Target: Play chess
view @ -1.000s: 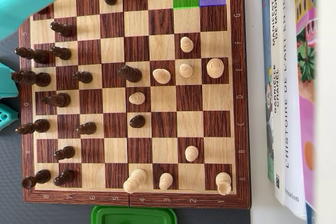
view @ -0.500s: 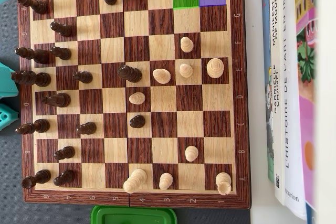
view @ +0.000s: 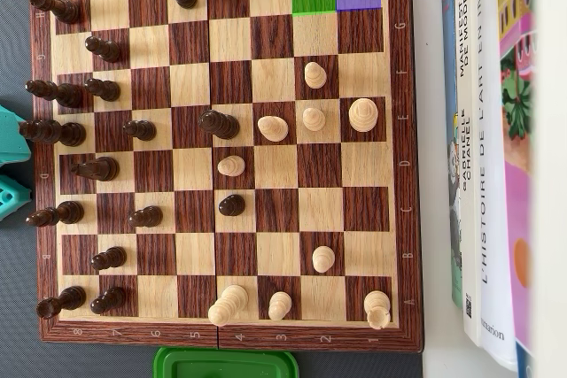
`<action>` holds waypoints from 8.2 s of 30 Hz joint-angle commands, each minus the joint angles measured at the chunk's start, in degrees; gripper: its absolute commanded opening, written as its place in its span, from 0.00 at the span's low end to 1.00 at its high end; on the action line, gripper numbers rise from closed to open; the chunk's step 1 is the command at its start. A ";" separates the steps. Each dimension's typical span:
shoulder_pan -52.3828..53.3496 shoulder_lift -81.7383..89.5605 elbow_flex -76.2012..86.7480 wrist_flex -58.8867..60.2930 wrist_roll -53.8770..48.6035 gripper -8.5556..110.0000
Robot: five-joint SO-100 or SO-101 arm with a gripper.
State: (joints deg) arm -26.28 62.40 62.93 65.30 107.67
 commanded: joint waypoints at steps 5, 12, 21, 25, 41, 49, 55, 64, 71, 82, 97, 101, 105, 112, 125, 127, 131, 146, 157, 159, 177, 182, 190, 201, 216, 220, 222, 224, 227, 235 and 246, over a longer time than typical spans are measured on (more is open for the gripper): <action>1.23 2.99 -0.53 -1.67 -2.29 0.14; 2.20 1.05 -0.53 -1.67 -4.48 0.14; 2.11 0.35 -0.53 -1.67 -4.66 0.14; 1.93 0.26 0.09 -1.76 -4.66 0.14; 1.76 -1.32 0.44 -1.85 -4.66 0.14; 1.76 -1.23 0.44 -2.55 -4.66 0.14; 1.76 -0.97 0.62 -2.46 -4.66 0.16; 1.67 -0.97 0.44 -2.46 -4.66 0.17; 1.67 -0.88 0.44 -2.02 -4.66 0.18; 1.76 0.00 0.70 -1.93 -4.48 0.20; 2.02 16.08 9.05 -1.93 -4.13 0.20; 2.20 20.30 11.34 -1.93 -4.13 0.20; 2.72 26.28 14.33 -1.93 -4.13 0.20; 5.80 38.50 21.27 -1.85 -4.75 0.20; 18.63 63.63 36.30 -2.46 -11.51 0.20; 20.48 66.80 38.06 -2.46 -12.22 0.20; 24.35 72.77 41.57 -2.64 -13.97 0.20; 27.69 92.99 64.95 -18.81 -16.70 0.20; 28.48 105.56 77.61 -30.50 -21.53 0.20; 28.30 107.40 79.54 -33.13 -21.45 0.20; 27.77 124.72 101.16 -61.88 -17.05 0.20; 27.69 128.58 105.47 -69.35 -17.05 0.20; 27.07 129.46 109.78 -87.63 -17.14 0.20; 27.07 129.46 115.58 -112.94 -17.67 0.20; 27.51 129.46 116.98 -132.63 -17.75 0.20; 27.42 129.46 118.12 -138.08 -17.75 0.20; 27.42 129.46 118.12 -139.66 -17.75 0.20; 27.42 129.46 118.12 -141.33 -17.75 0.20; 27.42 129.46 118.12 -144.67 -17.75 0.20; 27.33 129.46 118.12 -153.90 -17.84 0.20; 27.33 129.46 118.12 -163.48 -17.84 0.20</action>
State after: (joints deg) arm 1.32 192.39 179.82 -96.50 90.18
